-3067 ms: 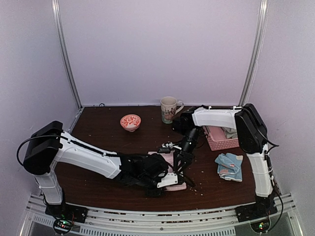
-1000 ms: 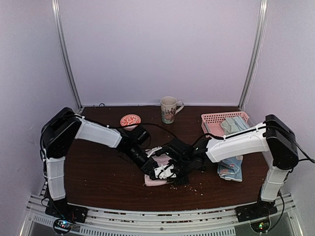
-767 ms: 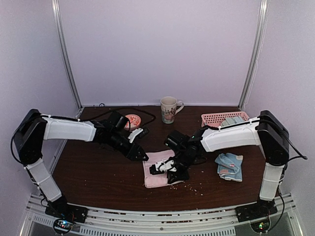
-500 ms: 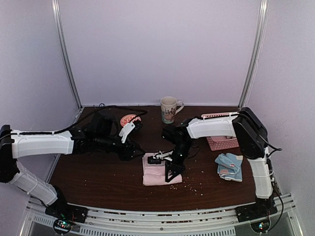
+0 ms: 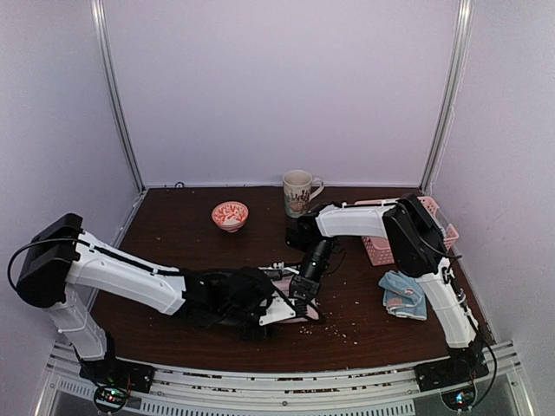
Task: Roll the towels
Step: Roll the towel at the center of the board.
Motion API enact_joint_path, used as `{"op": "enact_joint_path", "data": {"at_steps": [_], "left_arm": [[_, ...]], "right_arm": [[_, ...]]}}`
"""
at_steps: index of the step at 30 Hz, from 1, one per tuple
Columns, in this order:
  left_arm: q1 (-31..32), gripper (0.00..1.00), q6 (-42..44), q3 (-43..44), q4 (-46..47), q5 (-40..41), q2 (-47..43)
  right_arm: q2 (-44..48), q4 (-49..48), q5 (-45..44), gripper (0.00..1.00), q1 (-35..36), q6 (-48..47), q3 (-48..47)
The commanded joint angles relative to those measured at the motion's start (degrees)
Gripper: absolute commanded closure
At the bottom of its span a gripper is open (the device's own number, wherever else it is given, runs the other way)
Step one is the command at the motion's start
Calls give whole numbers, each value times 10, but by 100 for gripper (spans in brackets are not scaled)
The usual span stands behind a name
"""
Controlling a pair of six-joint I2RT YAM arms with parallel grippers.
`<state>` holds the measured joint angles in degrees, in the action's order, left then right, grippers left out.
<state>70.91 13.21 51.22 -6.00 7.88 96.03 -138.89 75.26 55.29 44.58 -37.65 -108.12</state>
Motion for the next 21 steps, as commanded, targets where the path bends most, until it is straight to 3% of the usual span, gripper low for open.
{"op": "enact_joint_path", "data": {"at_steps": [1, 6, 12, 15, 17, 21], "left_arm": [[0, 53, 42, 25, 7, 67, 27], [0, 60, 41, 32, 10, 69, 57], [4, 61, 30, 38, 21, 76, 80], [6, 71, 28, 46, 20, 63, 91], [6, 79, 22, 52, 13, 50, 98], [5, 90, -8, 67, -28, 14, 103]], "right_arm": [[-39, -14, -77, 95, 0, 8, 20], [-38, -13, -75, 95, 0, 4, 26], [-36, -8, -68, 94, 0, -1, 16], [-32, -4, -64, 93, 0, -5, 14], [-27, 9, -60, 88, 0, -17, 9], [25, 25, -63, 65, -5, -50, 22]]}}
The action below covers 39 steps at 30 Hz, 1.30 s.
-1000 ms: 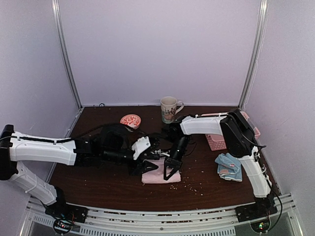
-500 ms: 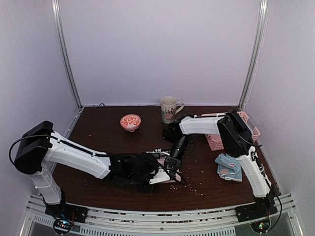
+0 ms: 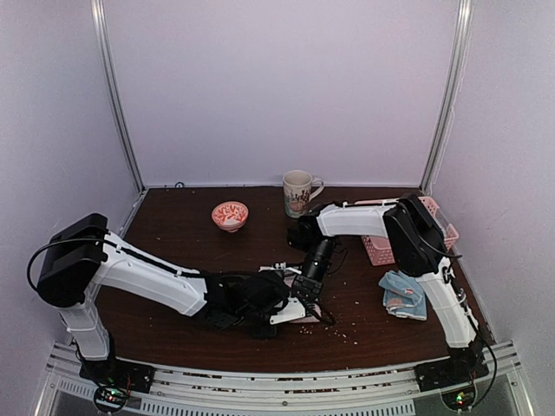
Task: Roll the towels
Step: Roll the towel at the center of the board.
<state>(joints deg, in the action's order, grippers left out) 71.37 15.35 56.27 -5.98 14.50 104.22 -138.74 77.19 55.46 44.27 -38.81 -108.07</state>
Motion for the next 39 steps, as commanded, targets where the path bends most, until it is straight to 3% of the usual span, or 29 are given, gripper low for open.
{"op": "enact_joint_path", "data": {"at_steps": [1, 5, 9, 11, 18, 25, 28, 31, 35, 39], "left_arm": [[1, 91, -36, 18, -38, -72, 17], [-3, 94, -60, 24, -78, -143, 3], [-51, 93, -89, 63, -146, -307, 43], [-67, 93, -96, 91, -171, -361, 66], [-134, 91, -136, 227, -277, -510, 187], [-198, 94, -188, 296, -320, -676, 281], [-206, 94, -207, 312, -320, -688, 297], [-208, 94, -208, 329, -328, -700, 306], [-210, 93, -207, 342, -333, -692, 313], [-211, 93, -209, 341, -333, -685, 317]], "right_arm": [[46, 6, -73, 61, -5, -40, 26], [121, 6, -119, 57, -35, -26, -5], [159, -25, -231, 56, -80, 56, -68], [198, -53, -235, 57, -106, 73, -68], [340, -167, -97, 55, -192, 118, -14], [515, -250, 38, 53, -170, 67, 166], [566, -242, -36, 52, -113, 14, 238], [592, -249, -179, 53, -27, -20, 324], [598, -320, -349, 54, 66, -21, 436], [580, -411, -438, 53, 124, -8, 501]]}}
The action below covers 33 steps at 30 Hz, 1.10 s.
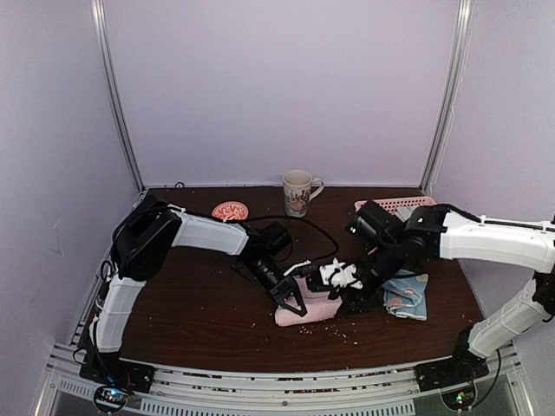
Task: Roll the towels
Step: Roll the towel at the center of the board.
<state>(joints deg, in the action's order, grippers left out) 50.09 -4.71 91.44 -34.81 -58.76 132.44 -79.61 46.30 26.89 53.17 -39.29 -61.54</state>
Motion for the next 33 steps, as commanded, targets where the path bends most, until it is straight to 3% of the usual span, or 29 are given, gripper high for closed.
{"op": "enact_joint_path", "data": {"at_steps": [1, 13, 18, 20, 24, 27, 30, 33], "left_arm": [[2, 93, -10, -11, -45, 50, 35], [1, 93, -12, -26, -41, 64, 24], [-11, 90, -70, -78, 41, 85, -19], [-22, 83, -112, -119, 105, 122, -74], [-35, 67, -192, -222, 252, 224, -199], [-35, 63, -209, -282, 322, 294, -276], [-34, 61, -200, -343, 386, 343, -344], [-6, 60, -129, -399, 433, 413, -404]], "right_arm": [[-23, -116, -163, 53, 43, 0, 40], [-140, -220, -255, 54, 80, 20, 60], [-161, -200, -265, 74, 80, 50, 60], [-166, -193, -255, 83, 79, 65, 65], [-175, -175, -198, 94, 55, 88, 65], [-190, -149, -119, 97, 13, 100, 42], [-224, -108, -14, 98, -38, 106, -9], [-277, -46, 58, 98, -75, 92, -67]]}}
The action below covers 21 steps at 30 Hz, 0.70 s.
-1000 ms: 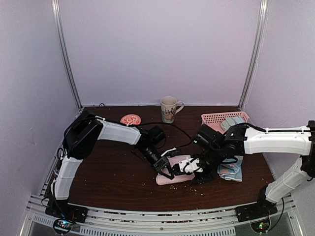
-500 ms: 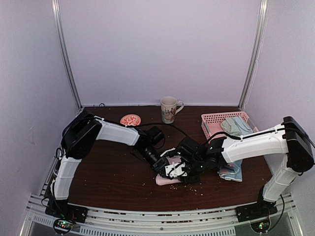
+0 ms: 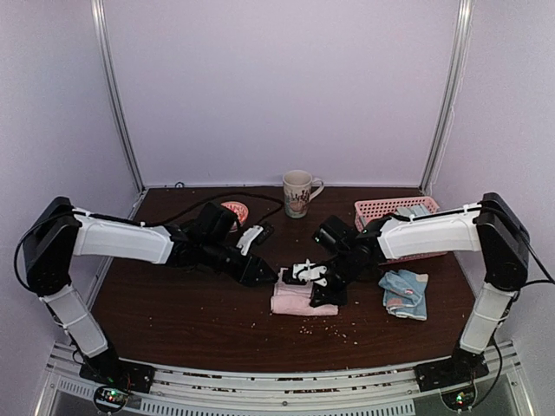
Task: Roll the towels
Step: Roll the towel at the center of the board.
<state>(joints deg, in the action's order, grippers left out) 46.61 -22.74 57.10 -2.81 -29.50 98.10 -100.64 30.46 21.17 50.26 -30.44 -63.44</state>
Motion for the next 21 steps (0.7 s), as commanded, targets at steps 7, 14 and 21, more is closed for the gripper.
{"op": "enact_joint_path", "data": {"at_steps": [7, 14, 21], "left_arm": [[109, 43, 227, -149, 218, 227, -129], [190, 47, 415, -34, 95, 323, -20], [211, 47, 504, 37, 44, 381, 83]], "right_arm": [[-206, 247, 215, 98, -107, -34, -175], [-241, 258, 235, 97, -122, -25, -212], [-244, 270, 238, 96, -122, -38, -216]]}}
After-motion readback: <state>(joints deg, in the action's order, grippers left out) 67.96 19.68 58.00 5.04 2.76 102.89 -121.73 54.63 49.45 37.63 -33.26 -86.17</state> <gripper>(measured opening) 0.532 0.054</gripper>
